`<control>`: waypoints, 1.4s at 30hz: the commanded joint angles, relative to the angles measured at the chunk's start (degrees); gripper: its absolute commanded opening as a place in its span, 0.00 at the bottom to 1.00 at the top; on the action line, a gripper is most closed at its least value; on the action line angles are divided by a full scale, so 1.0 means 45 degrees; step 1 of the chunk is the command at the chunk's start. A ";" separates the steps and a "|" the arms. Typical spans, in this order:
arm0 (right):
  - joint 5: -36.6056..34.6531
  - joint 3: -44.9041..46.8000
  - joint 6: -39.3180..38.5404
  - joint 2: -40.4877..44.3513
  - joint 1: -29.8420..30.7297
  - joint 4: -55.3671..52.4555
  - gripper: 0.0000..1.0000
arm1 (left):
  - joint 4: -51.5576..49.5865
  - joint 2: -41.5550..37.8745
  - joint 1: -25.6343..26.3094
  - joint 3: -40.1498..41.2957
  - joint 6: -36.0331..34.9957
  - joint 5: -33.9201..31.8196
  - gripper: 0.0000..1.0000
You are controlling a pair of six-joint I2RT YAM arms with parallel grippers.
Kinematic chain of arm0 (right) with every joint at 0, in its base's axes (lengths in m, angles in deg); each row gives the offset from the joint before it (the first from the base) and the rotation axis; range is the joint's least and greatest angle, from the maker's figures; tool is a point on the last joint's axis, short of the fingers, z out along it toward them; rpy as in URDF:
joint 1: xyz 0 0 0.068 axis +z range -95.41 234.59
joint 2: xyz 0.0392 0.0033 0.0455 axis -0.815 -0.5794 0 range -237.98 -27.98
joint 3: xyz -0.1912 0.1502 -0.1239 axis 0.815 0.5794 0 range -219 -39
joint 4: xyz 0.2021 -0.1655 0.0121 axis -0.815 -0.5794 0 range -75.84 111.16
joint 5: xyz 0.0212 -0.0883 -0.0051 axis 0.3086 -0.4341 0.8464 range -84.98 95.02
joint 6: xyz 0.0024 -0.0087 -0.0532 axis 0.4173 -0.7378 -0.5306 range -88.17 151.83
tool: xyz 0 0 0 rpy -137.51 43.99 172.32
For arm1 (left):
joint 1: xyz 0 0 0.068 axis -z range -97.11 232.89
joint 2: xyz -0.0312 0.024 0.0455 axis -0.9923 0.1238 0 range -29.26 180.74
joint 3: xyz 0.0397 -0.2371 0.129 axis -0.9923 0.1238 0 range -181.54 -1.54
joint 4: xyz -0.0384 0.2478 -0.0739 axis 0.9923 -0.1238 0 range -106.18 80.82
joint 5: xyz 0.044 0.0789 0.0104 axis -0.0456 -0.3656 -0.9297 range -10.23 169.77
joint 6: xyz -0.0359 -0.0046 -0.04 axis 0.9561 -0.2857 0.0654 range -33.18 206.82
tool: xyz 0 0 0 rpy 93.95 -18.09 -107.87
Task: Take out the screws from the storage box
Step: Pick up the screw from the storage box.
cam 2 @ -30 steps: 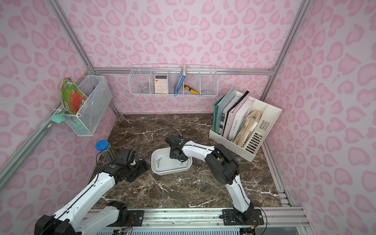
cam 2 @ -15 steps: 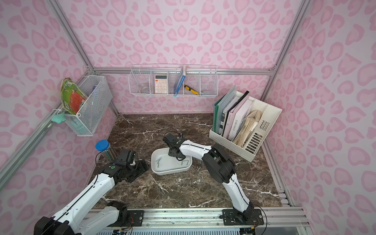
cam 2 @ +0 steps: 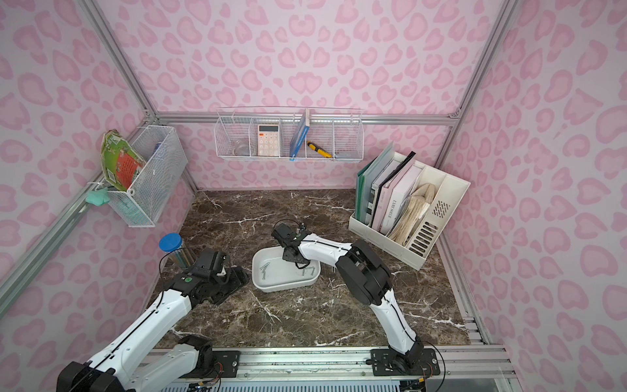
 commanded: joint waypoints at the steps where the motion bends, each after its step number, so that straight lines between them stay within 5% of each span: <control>1: 0.0133 0.0168 -0.0515 0.0026 0.0092 -0.1075 0.15 | -0.0010 -0.0092 -0.0016 0.0052 -0.0021 -0.0046 0.85; 7: 0.0278 0.0270 -0.1509 -0.0055 0.0239 -0.1693 0.10 | -0.0007 -0.0151 -0.0006 0.0122 -0.0025 -0.0126 0.85; 18: 0.0049 0.0062 -0.2273 -0.0303 0.0570 -0.2506 0.25 | -0.0161 -0.0128 0.0004 0.0006 -0.0183 -0.0199 0.85; 25: 0.0166 0.0370 -0.2310 -0.0313 0.0710 -0.2359 0.18 | -0.0210 -0.0165 0.0004 -0.0017 -0.0139 -0.0183 0.85; 31: 0.0081 0.0172 -0.2426 -0.0553 0.0631 -0.2418 0.01 | -0.0217 -0.0166 0.0004 -0.0051 -0.0107 0.0072 0.85; 42: -0.0359 -0.0924 -0.3451 0.0464 0.0446 -0.2117 0.00 | -0.0245 -0.0046 0.0007 -0.0272 -0.0283 0.0490 0.86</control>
